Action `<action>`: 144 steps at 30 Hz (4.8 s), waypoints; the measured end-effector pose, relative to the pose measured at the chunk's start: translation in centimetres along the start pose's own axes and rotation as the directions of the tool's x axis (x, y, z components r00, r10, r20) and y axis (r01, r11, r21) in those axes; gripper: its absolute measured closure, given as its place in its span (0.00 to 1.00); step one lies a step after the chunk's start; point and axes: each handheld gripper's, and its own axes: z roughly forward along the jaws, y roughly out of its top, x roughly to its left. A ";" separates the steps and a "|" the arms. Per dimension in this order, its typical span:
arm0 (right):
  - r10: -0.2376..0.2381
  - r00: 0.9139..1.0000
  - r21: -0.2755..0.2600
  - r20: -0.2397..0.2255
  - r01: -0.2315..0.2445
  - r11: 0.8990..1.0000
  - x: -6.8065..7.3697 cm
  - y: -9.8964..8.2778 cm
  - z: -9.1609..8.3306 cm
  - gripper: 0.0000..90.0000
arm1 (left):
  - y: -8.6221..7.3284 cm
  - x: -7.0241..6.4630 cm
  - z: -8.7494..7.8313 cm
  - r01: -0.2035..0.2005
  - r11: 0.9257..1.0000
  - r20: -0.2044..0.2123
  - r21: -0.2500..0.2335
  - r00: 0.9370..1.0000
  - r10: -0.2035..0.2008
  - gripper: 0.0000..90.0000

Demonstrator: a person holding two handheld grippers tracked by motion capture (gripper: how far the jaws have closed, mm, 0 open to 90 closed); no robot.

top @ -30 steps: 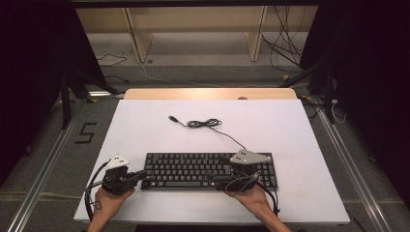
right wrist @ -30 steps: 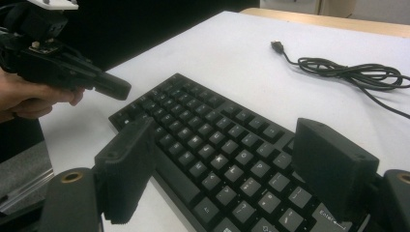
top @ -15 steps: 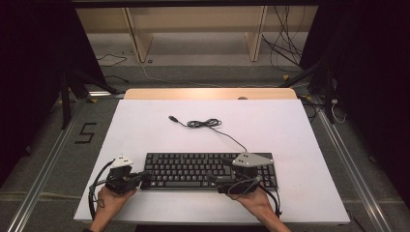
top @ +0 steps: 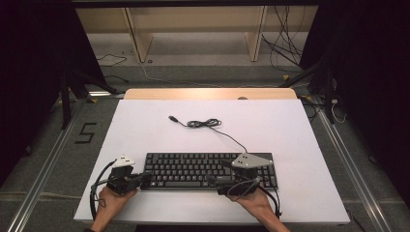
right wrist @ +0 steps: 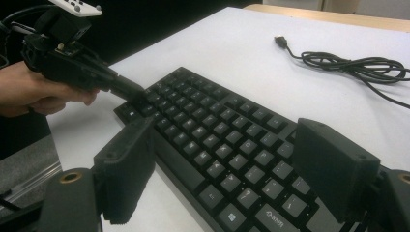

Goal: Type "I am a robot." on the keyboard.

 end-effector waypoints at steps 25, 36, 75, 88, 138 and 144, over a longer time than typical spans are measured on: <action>-0.001 1.000 -0.001 0.000 0.001 1.000 0.1 0.0 0.2 0.27 | 0.6 -1.2 -1.7 -0.003 0.986 0.038 -0.165 0.999 0.009 0.76; -0.005 1.000 0.001 -0.004 0.005 1.000 0.2 -0.1 0.7 0.27 | 0.8 -1.8 -2.3 0.032 0.965 0.108 -0.261 0.994 -0.004 0.41; -0.074 0.994 0.188 -0.075 0.087 0.978 1.7 -1.1 6.4 0.98 | 0.9 -2.9 -2.6 0.018 0.941 0.126 -0.339 0.992 0.026 0.28; -0.093 0.993 0.258 -0.069 0.107 0.960 1.9 -1.6 7.9 1.00 | 0.9 -2.9 -2.5 0.015 0.943 0.125 -0.333 0.992 0.028 0.28; 0.000 1.000 0.026 0.002 0.000 1.000 -0.4 0.6 2.0 0.35 | 1.3 -1.7 -1.2 0.051 0.964 0.052 -0.260 0.998 -0.038 0.39; 0.002 1.000 0.017 0.008 -0.002 1.000 -0.3 0.5 1.3 0.31 | 1.4 -1.5 -0.7 0.045 0.974 0.034 -0.224 0.999 -0.038 0.60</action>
